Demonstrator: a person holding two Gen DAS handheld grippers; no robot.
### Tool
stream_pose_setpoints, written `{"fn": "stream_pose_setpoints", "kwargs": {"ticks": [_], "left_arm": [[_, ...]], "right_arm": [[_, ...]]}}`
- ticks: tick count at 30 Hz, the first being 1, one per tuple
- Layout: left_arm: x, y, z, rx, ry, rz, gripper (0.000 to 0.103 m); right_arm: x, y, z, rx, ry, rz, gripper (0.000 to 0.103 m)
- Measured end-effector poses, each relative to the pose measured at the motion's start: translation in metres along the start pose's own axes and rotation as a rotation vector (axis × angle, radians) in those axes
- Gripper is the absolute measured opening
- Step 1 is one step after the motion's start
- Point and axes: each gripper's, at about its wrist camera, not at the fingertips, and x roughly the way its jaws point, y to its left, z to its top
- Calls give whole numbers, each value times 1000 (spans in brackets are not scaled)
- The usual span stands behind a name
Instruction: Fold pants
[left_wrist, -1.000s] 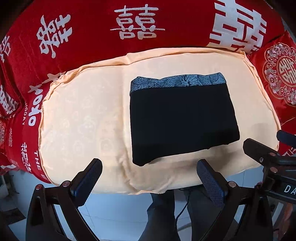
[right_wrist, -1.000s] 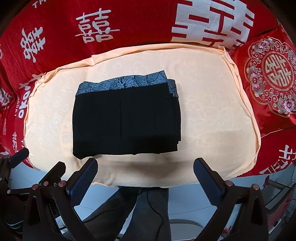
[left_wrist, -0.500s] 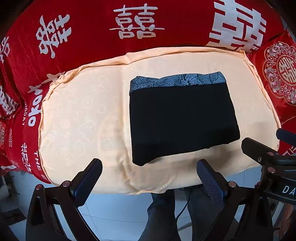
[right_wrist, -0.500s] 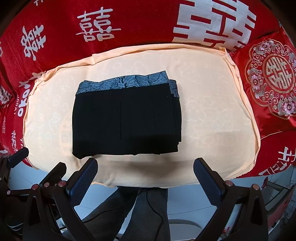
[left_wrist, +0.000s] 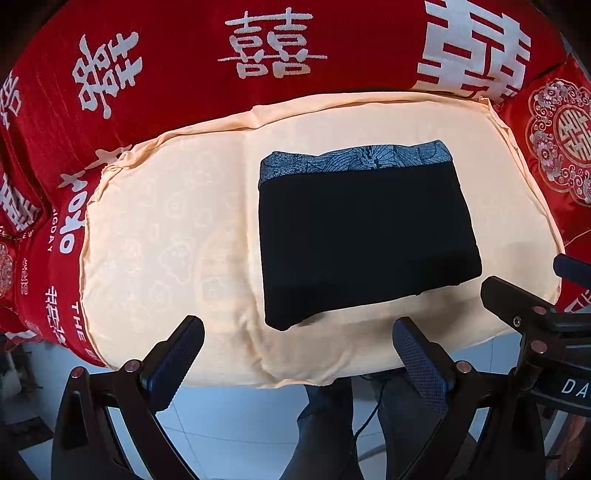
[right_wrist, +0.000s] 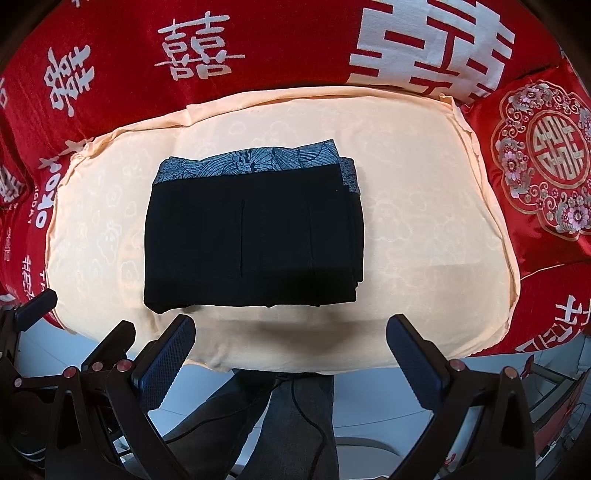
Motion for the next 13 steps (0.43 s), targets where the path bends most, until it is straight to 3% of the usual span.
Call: {"fn": "stream_pose_setpoints", "kwargs": {"ticks": [13], "left_arm": [[-1, -2, 2, 13, -12, -23, 102]], "right_arm": [[1, 2, 2, -8, 4, 0, 103]]}}
